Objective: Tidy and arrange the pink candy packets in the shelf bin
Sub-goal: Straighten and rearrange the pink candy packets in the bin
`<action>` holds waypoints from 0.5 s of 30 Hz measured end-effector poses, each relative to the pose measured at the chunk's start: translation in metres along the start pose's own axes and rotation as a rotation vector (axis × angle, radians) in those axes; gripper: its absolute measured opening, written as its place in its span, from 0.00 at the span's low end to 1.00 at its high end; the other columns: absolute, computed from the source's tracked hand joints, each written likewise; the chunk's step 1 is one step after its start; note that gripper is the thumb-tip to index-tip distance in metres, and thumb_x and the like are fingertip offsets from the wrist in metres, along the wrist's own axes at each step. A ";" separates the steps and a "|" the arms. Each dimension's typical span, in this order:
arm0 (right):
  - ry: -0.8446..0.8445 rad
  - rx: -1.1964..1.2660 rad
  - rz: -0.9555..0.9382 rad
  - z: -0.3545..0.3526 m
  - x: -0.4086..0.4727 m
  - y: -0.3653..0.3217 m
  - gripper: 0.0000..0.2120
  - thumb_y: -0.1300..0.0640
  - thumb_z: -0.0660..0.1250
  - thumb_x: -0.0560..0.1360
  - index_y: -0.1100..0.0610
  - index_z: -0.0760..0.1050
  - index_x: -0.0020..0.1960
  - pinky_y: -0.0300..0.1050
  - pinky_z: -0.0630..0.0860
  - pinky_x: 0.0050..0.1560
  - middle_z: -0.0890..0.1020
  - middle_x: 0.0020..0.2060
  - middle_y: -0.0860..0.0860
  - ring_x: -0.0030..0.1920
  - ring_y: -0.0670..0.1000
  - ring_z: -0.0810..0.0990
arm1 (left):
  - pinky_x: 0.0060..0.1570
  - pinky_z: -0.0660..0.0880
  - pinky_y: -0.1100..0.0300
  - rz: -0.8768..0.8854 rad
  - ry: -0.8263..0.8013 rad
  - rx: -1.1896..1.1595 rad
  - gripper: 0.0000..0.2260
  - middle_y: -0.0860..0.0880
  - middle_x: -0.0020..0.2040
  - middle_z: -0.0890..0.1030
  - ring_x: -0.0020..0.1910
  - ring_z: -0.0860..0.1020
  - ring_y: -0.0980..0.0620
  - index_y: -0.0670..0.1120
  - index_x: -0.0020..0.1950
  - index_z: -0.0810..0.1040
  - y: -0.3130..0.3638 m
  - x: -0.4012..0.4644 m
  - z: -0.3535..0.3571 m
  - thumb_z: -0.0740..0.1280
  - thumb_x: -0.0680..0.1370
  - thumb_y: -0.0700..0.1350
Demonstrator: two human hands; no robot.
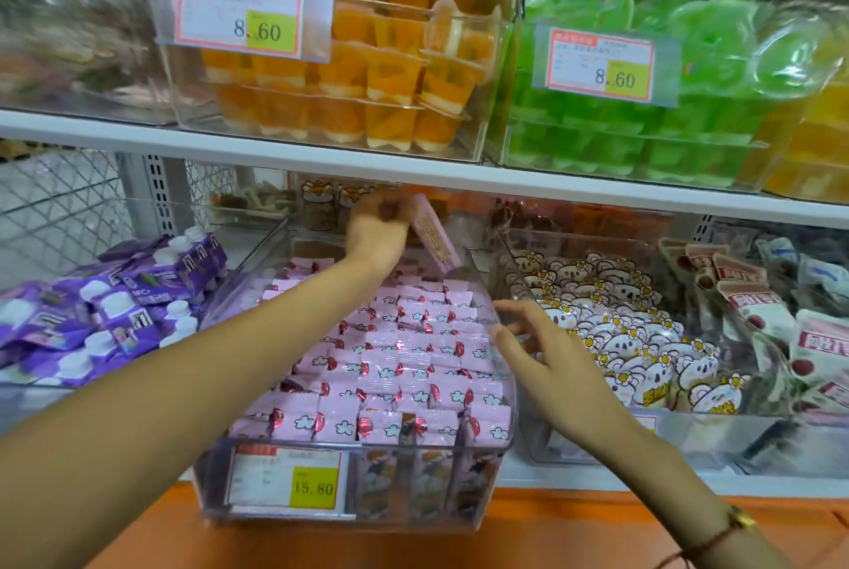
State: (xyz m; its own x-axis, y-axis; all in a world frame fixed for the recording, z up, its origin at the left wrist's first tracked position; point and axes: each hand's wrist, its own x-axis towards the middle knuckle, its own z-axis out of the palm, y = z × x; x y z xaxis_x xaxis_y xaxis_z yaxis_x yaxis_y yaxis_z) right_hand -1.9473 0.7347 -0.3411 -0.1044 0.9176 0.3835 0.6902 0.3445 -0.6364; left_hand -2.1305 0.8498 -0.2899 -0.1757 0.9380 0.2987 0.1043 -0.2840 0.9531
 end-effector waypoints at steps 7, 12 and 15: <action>0.165 0.011 -0.064 -0.002 -0.003 -0.026 0.19 0.43 0.66 0.73 0.44 0.67 0.62 0.25 0.69 0.47 0.75 0.51 0.36 0.51 0.34 0.73 | 0.40 0.80 0.67 -0.270 0.079 -0.433 0.05 0.44 0.48 0.83 0.48 0.81 0.54 0.45 0.53 0.78 0.014 -0.074 -0.042 0.63 0.80 0.41; 0.141 -0.062 -0.311 0.005 -0.008 -0.054 0.28 0.46 0.71 0.71 0.45 0.64 0.68 0.33 0.68 0.59 0.70 0.62 0.41 0.63 0.40 0.69 | 0.39 0.81 0.64 -0.426 -0.002 -0.635 0.06 0.49 0.41 0.84 0.42 0.82 0.55 0.42 0.53 0.80 0.016 -0.103 -0.050 0.65 0.78 0.42; 0.199 -0.111 -0.364 0.005 -0.007 -0.058 0.19 0.58 0.71 0.73 0.50 0.73 0.62 0.38 0.72 0.53 0.77 0.55 0.44 0.56 0.44 0.75 | 0.37 0.80 0.65 -0.446 -0.076 -0.644 0.07 0.50 0.44 0.85 0.43 0.83 0.56 0.43 0.51 0.82 0.020 -0.107 -0.052 0.68 0.76 0.44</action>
State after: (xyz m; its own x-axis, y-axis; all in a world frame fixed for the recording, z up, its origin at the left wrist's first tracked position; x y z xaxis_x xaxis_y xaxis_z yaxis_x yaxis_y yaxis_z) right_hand -1.9908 0.7090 -0.3103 -0.2232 0.6803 0.6981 0.7080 0.6054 -0.3637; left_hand -2.1603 0.7333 -0.3007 0.0023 0.9949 -0.1008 -0.5519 0.0853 0.8296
